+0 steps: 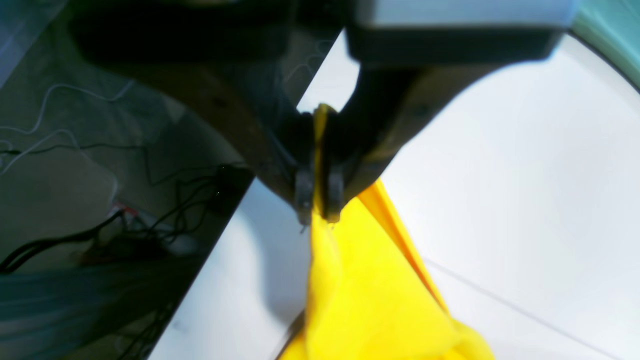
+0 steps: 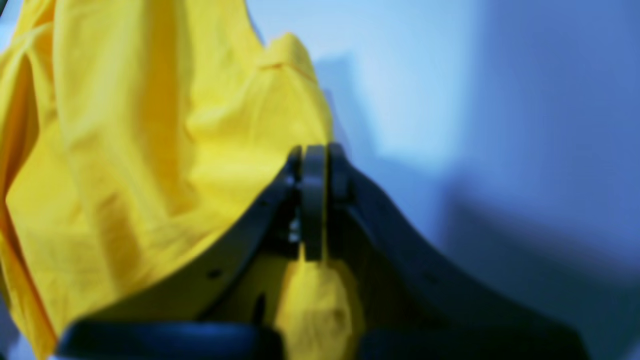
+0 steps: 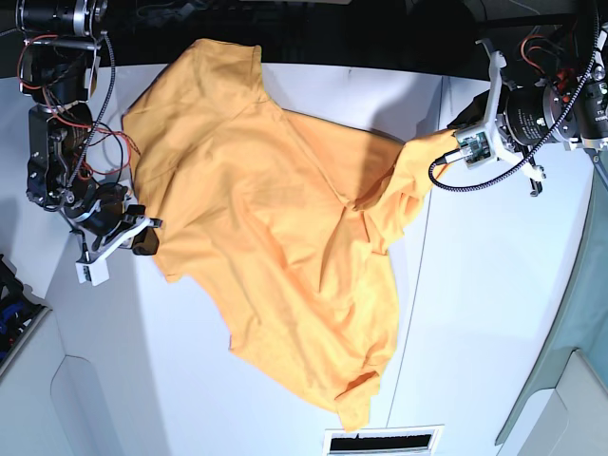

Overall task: Layout the t-shirt on the table in an organized manner, then fold the t-shirt properly
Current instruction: 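Grasp the shirt edge with the right gripper and stretch it away from the left gripper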

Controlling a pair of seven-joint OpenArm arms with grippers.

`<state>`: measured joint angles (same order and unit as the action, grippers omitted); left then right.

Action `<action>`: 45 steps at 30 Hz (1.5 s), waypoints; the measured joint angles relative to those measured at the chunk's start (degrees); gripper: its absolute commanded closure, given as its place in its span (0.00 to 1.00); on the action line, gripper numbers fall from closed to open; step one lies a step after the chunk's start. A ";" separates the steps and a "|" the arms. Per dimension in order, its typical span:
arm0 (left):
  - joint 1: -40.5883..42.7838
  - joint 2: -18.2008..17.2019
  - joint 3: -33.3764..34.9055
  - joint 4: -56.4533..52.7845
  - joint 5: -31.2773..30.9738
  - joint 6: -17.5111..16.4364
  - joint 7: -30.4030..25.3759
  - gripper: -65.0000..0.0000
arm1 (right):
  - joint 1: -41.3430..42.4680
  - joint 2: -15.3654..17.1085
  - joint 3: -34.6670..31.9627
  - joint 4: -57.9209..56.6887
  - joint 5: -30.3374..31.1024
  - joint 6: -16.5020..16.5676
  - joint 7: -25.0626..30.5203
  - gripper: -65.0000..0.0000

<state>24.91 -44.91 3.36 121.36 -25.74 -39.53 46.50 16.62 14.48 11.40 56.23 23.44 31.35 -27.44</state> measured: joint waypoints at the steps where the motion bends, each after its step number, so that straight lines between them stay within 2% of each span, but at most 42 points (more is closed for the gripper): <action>1: 0.00 -0.02 0.00 0.00 0.79 -0.02 0.00 1.00 | 0.66 0.57 0.00 0.00 0.00 -0.02 -0.02 1.00; 4: 0.00 -0.52 0.00 -0.02 2.21 0.00 -0.04 1.00 | 3.02 2.49 0.00 0.00 0.13 0.00 0.00 1.00; 10: 0.00 -3.82 0.00 -0.02 2.03 0.00 -0.11 1.00 | 6.38 8.09 -0.02 0.00 0.11 0.28 -0.15 1.00; 14: 0.24 -3.98 0.04 -0.02 -2.54 -0.02 -0.24 1.00 | 8.79 11.74 -0.02 0.00 0.20 0.35 -0.09 1.00; 18: 1.29 -3.98 0.98 -0.02 -8.28 -0.02 -0.17 1.00 | 9.99 13.40 -0.02 0.00 0.22 0.33 -0.02 1.00; 19: 1.29 -3.98 1.84 -0.02 -8.52 0.00 -0.24 0.98 | 9.94 13.44 -0.02 0.00 0.24 0.15 -0.02 1.00; 20: 1.27 -3.98 2.84 -0.02 -8.79 0.00 -0.26 0.92 | 9.90 13.40 -0.02 0.00 0.26 0.13 -0.02 1.00; 21: 1.25 -3.98 4.11 -0.02 -8.83 0.02 -0.31 0.84 | 9.77 13.27 -0.02 0.00 0.24 0.11 -0.07 0.95; 23: 1.25 -3.98 7.32 -0.04 -8.81 0.07 -1.29 0.67 | 9.73 12.79 -0.02 0.00 0.24 -0.24 -0.07 0.71; 25: 1.25 -3.52 11.04 -0.04 -8.85 -0.04 -2.32 0.52 | 9.73 12.31 -0.02 0.00 2.51 -1.11 -1.60 0.55; 26: 1.27 -3.32 12.92 -0.04 -8.81 -0.02 -3.34 0.49 | 9.75 12.13 -0.02 0.00 4.17 -1.25 -3.87 0.54; 30: 1.14 -0.07 17.29 -0.04 -6.54 -0.20 -4.09 0.49 | 9.64 10.60 1.03 0.02 10.99 -1.27 -14.45 0.54; 32: 0.96 1.62 17.14 -0.04 -5.53 -0.17 -4.07 0.49 | 9.60 9.14 2.86 0.02 13.64 -0.20 -20.13 0.55; 34: 0.13 2.89 15.28 -0.11 -5.88 -0.28 -3.78 0.49 | 8.50 7.74 5.16 0.83 19.23 1.44 -23.82 0.55; 35: -0.44 3.41 13.75 -0.13 -6.27 -0.31 -3.93 0.49 | 7.26 7.21 6.21 2.10 21.94 1.88 -24.94 0.55; 40: -3.02 4.17 5.70 -0.15 -11.43 -0.13 -4.35 0.49 | -3.50 4.24 10.23 14.53 21.31 2.05 -27.36 0.55; 45: -3.21 5.03 2.91 -2.78 -11.72 -0.31 -7.45 0.49 | -16.61 -2.03 10.34 28.41 21.75 2.40 -27.93 0.55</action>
<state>21.69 -39.88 6.26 118.58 -37.45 -39.83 39.05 0.01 12.45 21.74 84.64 45.19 33.76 -55.37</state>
